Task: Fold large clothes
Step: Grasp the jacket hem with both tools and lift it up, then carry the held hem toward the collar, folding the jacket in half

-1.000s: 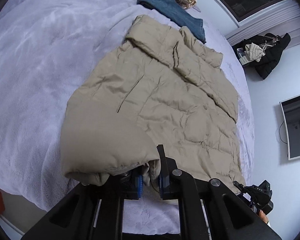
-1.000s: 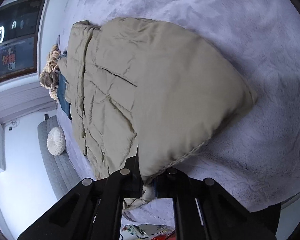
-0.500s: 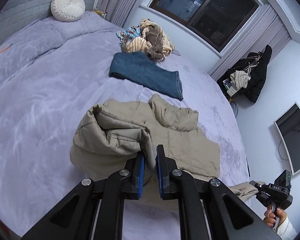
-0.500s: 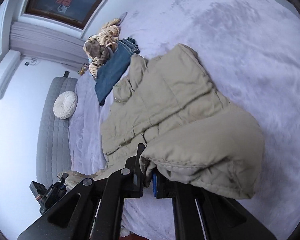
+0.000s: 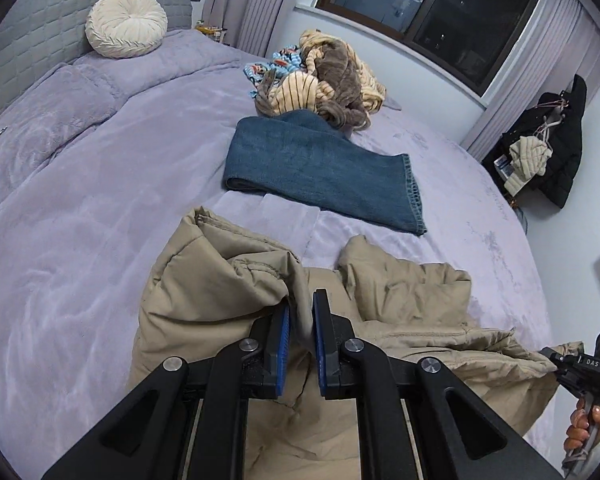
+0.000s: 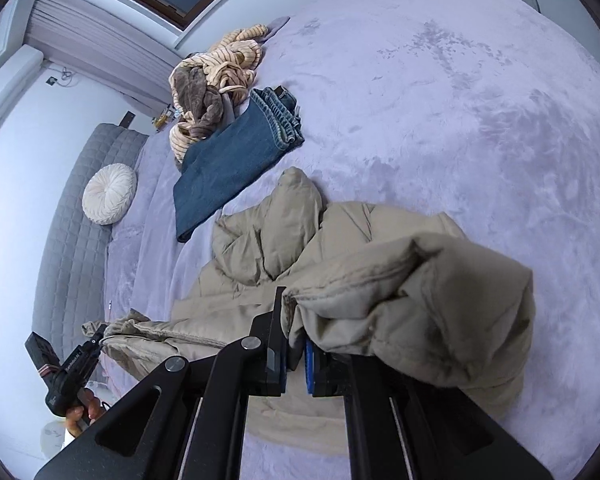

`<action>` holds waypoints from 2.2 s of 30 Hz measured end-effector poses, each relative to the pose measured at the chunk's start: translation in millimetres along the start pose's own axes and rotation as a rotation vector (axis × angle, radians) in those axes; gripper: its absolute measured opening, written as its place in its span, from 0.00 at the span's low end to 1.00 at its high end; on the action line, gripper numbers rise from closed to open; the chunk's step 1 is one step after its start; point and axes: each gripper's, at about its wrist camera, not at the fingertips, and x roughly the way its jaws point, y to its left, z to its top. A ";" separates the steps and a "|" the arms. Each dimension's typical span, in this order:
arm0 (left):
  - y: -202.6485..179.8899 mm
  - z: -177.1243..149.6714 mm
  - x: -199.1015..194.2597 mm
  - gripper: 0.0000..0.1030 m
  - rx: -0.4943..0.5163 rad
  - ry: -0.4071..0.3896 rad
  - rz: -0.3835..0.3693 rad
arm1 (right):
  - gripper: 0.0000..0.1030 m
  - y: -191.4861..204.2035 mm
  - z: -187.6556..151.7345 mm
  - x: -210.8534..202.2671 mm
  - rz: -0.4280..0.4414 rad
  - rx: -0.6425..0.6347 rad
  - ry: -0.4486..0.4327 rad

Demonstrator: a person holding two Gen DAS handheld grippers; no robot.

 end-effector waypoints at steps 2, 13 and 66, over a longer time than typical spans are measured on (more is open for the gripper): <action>2.2 3.8 37.0 0.12 0.015 0.031 0.031 | 0.06 -9.6 10.5 25.8 -0.020 0.026 0.002; 20.9 -2.2 153.6 0.13 0.053 0.085 0.142 | 0.07 -65.8 31.1 128.5 -0.022 0.133 0.006; 38.7 5.5 177.2 0.44 0.182 0.110 0.315 | 0.10 -87.5 55.3 125.3 -0.361 -0.003 -0.030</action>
